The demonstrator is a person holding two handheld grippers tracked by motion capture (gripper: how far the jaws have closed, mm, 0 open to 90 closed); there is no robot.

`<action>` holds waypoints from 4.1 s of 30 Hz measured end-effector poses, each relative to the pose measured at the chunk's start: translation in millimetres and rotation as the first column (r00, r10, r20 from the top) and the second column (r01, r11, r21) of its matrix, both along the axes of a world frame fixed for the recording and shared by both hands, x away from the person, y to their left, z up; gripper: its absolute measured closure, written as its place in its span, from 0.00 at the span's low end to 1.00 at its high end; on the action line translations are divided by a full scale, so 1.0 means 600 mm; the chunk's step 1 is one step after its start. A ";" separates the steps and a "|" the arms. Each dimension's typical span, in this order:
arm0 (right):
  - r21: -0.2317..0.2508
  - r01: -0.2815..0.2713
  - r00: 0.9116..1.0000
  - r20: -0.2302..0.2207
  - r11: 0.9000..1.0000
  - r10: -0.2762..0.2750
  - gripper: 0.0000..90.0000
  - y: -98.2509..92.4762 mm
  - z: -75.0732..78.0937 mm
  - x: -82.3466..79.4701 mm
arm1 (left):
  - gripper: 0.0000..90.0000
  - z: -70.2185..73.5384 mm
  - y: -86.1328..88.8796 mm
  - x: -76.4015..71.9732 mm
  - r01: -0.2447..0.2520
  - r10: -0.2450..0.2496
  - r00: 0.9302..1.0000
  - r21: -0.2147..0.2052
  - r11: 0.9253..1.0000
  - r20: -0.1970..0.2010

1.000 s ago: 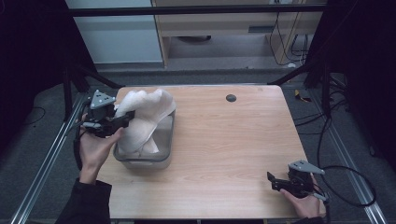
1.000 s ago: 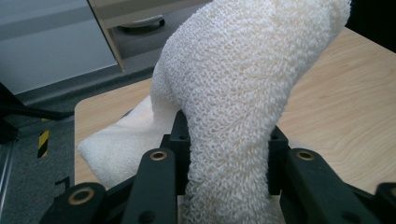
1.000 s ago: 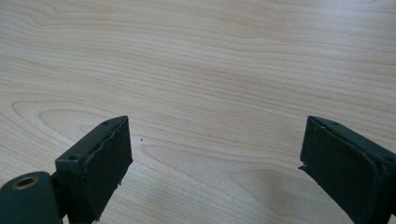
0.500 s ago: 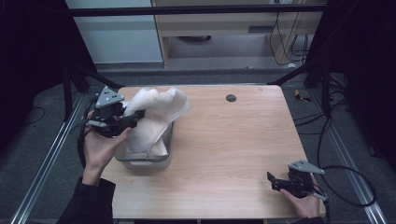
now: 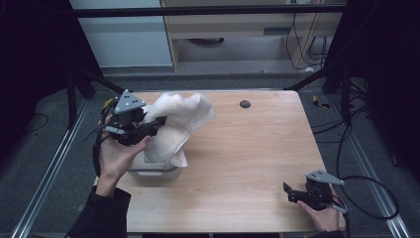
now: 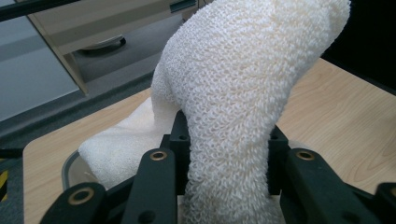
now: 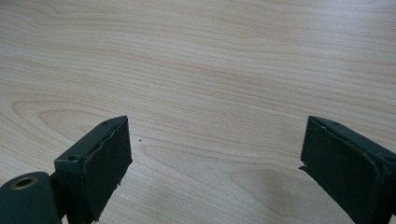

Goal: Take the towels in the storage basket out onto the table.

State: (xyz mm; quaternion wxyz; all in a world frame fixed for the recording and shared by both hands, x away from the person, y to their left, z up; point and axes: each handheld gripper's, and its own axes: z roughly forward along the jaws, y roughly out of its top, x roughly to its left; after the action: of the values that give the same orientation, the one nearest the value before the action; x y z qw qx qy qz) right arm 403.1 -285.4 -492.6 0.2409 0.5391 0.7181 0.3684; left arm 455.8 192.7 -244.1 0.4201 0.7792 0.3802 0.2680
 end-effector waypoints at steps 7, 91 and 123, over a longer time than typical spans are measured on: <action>0.001 0.000 1.000 0.001 1.000 0.000 0.10 0.000 0.000 0.000 | 0.73 -0.003 -0.033 0.002 0.046 -0.046 0.999 0.007 0.999 -0.007; -0.016 -0.018 1.000 -0.006 1.000 0.018 0.09 0.001 -0.003 -0.002 | 0.60 -0.290 -0.228 0.042 0.219 -0.209 0.957 0.028 0.975 -0.201; -0.014 -0.018 1.000 -0.008 1.000 0.018 0.08 0.002 -0.004 -0.003 | 0.28 -0.231 -0.154 0.000 0.239 -0.236 0.962 0.006 0.971 -0.134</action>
State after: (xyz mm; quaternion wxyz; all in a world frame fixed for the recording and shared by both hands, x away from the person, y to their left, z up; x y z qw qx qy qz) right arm 401.5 -284.4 -494.8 0.2384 0.5325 0.7263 0.3634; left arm 455.8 100.1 -382.6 0.4143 0.8400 0.3078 0.1676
